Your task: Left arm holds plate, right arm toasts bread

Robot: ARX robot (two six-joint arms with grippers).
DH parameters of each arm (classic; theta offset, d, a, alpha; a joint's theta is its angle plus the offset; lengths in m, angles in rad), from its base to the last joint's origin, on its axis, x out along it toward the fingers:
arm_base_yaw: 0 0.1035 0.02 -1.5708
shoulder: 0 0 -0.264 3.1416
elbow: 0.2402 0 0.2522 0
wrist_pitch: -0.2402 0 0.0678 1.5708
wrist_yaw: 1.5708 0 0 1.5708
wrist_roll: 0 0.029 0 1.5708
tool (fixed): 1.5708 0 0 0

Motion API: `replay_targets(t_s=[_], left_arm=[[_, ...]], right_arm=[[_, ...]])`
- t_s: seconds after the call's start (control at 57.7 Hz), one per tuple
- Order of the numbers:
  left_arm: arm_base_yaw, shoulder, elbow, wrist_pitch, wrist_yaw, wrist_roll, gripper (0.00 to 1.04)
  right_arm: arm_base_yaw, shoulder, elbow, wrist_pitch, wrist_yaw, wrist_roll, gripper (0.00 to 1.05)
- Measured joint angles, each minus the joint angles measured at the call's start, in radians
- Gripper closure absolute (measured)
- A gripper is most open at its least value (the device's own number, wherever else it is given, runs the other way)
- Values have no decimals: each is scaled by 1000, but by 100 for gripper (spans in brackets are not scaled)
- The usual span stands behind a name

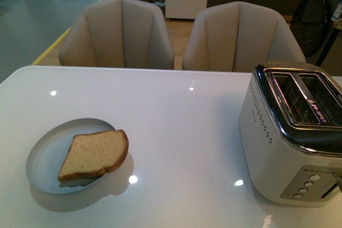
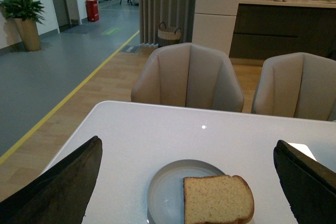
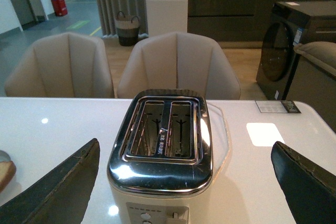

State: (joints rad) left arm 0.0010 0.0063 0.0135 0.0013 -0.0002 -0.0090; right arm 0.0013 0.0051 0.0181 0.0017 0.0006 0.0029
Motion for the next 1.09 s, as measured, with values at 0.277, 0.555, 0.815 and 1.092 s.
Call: replay_targets(t_s=[0.277,0.555,0.815,1.092], left_arm=[[0,0,0,0,0,0,7],[-3,58,49,-143,48,-87,7],[32,554,186,64,172,-401,7],[96,1374,379,576,144,-363,7]], right_arm=[[0,0,0,0,0,0,9],[0,0,0,0,0,0,9],[0,0,0,0,0,0,9],[0,0,0,0,0,0,9]])
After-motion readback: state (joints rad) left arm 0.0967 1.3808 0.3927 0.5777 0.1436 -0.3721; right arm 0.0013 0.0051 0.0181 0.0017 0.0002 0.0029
